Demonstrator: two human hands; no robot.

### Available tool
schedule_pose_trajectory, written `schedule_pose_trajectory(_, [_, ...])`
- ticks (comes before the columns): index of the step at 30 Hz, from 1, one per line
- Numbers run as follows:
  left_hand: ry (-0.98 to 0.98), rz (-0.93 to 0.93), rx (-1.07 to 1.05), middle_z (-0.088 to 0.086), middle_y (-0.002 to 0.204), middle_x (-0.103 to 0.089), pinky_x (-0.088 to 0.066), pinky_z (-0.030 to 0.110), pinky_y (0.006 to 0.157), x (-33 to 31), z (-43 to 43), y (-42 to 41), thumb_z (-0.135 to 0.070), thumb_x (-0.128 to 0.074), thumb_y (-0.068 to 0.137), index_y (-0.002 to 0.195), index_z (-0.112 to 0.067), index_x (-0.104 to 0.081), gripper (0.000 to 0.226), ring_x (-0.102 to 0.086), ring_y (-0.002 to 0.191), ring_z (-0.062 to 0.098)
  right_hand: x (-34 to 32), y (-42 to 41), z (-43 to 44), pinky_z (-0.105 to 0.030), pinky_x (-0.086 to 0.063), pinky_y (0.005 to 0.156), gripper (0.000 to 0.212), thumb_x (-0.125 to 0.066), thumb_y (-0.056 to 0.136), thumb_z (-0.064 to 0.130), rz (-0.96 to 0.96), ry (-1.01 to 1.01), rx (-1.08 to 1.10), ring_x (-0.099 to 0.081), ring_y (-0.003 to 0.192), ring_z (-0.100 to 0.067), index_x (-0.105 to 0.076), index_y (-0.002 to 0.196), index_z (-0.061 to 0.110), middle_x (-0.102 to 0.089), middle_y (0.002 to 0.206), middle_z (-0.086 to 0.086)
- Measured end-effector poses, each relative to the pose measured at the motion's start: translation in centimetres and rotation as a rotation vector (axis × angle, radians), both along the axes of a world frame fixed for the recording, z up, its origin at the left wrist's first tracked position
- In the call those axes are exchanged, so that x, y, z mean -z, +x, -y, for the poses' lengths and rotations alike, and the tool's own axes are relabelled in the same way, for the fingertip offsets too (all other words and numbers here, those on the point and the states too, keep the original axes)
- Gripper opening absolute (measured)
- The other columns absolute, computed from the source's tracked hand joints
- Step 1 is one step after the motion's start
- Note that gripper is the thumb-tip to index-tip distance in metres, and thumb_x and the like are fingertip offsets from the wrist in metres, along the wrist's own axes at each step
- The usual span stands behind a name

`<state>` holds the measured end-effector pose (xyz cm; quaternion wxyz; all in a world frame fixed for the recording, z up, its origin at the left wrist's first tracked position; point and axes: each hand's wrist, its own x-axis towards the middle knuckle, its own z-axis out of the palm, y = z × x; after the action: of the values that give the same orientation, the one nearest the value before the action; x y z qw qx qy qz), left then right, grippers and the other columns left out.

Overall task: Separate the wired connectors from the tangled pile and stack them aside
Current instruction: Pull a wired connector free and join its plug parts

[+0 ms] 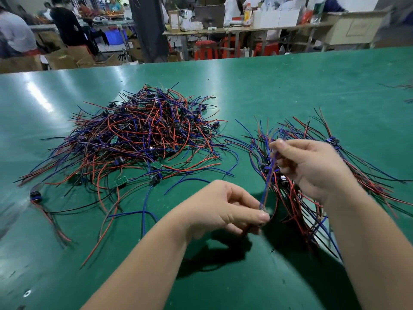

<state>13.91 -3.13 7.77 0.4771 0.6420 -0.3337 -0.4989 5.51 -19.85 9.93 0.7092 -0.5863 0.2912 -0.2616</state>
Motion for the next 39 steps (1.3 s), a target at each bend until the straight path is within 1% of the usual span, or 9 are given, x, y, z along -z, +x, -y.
schedule_pose_trajectory(5, [-0.004, 0.042, 0.086, 0.005, 0.083, -0.072, -0.047, 0.015, 0.056, 0.0, -0.1, -0.2, -0.013, -0.077, 0.078, 0.079, -0.022, -0.067, 0.014, -0.063, 0.07, 0.008, -0.2, -0.4, 0.8, -0.014, -0.032, 0.035, 0.017, -0.062, 0.089, 0.013, 0.076, 0.056, 0.096, -0.041, 0.037, -0.004, -0.065, 0.075, 0.004, -0.058, 0.05, 0.002])
schedule_pose_trajectory(10, [-0.1, -0.019, 0.11, 0.023, 0.093, -0.07, -0.046, 0.028, 0.078, -0.4, -0.4, 0.1, -0.008, -0.078, 0.066, 0.072, -0.021, -0.069, 0.017, -0.062, 0.088, 0.027, -0.5, -0.3, 1.2, -0.011, -0.024, 0.034, 0.032, -0.049, 0.097, 0.03, 0.154, 0.27, 0.191, -0.034, 0.032, -0.004, -0.059, 0.074, 0.009, -0.047, 0.044, 0.003])
schedule_pose_trajectory(13, [-0.222, -0.166, 0.042, 0.008, 0.079, -0.072, -0.051, 0.019, 0.061, -0.7, -0.3, 0.4, -0.003, -0.069, 0.068, 0.067, -0.021, -0.071, 0.018, -0.066, 0.067, 0.014, -0.7, -0.4, 1.7, -0.012, -0.034, 0.037, 0.036, -0.036, 0.101, 0.033, 0.201, 0.381, 0.125, -0.045, 0.039, -0.006, -0.061, 0.085, 0.012, -0.061, 0.057, -0.001])
schedule_pose_trajectory(17, [-0.459, -0.547, -0.186, 0.008, 0.074, -0.072, -0.056, 0.021, 0.053, -1.2, -0.2, 1.2, 0.003, -0.073, 0.064, 0.077, -0.014, -0.062, 0.024, -0.072, 0.065, 0.014, -0.3, -0.2, 0.3, -0.016, -0.046, 0.043, 0.01, -0.055, 0.09, 0.001, 0.04, 0.133, -0.088, -0.057, 0.045, -0.011, -0.062, 0.091, 0.008, -0.065, 0.065, -0.007])
schedule_pose_trajectory(20, [-0.576, -0.689, -0.325, 0.006, 0.07, -0.071, -0.057, 0.023, 0.054, -1.4, -0.1, 1.6, -0.007, -0.091, 0.045, 0.082, -0.011, -0.061, 0.048, -0.072, 0.065, 0.014, 0.4, 0.1, -1.7, -0.016, -0.046, 0.051, 0.026, -0.072, 0.065, 0.005, -0.045, -0.056, -0.35, -0.059, 0.053, -0.012, -0.068, 0.09, 0.01, -0.064, 0.07, -0.008])
schedule_pose_trajectory(24, [-0.566, -0.62, -0.422, 0.001, 0.07, -0.072, -0.056, 0.019, 0.053, -1.1, 0.7, 1.0, -0.015, -0.082, 0.054, 0.085, -0.014, -0.055, 0.041, -0.069, 0.058, 0.008, 0.5, 0.8, -3.5, -0.015, -0.047, 0.059, 0.025, -0.076, 0.053, 0.02, 0.209, 0.11, -0.433, -0.061, 0.059, -0.008, -0.077, 0.078, 0.016, -0.069, 0.071, -0.001])
schedule_pose_trajectory(28, [-0.57, -0.465, -0.419, -0.001, 0.071, -0.069, -0.053, 0.02, 0.049, -0.4, 1.1, 0.1, -0.007, -0.079, 0.063, 0.067, -0.022, -0.059, 0.025, -0.066, 0.054, 0.009, 0.4, 1.1, -3.5, -0.012, -0.049, 0.052, 0.009, -0.066, 0.064, 0.013, 0.29, 0.27, -0.298, -0.059, 0.052, -0.006, -0.075, 0.063, 0.012, -0.067, 0.061, -0.002])
schedule_pose_trajectory(33, [-0.575, -0.331, -0.214, -0.001, 0.089, -0.075, -0.055, 0.019, 0.065, -0.1, 0.9, 0.1, 0.011, -0.059, 0.079, 0.083, -0.022, -0.078, 0.038, -0.071, 0.081, 0.011, -0.2, 0.8, -3.0, -0.017, -0.047, 0.047, 0.012, -0.064, 0.065, 0.017, 0.315, 0.328, -0.302, -0.057, 0.048, -0.007, -0.075, 0.064, 0.011, -0.063, 0.06, 0.001])
schedule_pose_trajectory(39, [-0.394, -0.296, -0.294, 0.007, 0.072, -0.072, -0.056, 0.022, 0.058, -0.6, 0.8, 0.6, -0.026, -0.076, 0.063, 0.073, -0.012, -0.076, 0.017, -0.069, 0.062, 0.013, 0.3, 0.2, -1.9, -0.015, -0.044, 0.052, 0.012, -0.067, 0.065, 0.019, 0.095, -0.054, -0.367, -0.052, 0.054, -0.01, -0.072, 0.069, 0.008, -0.063, 0.062, -0.004])
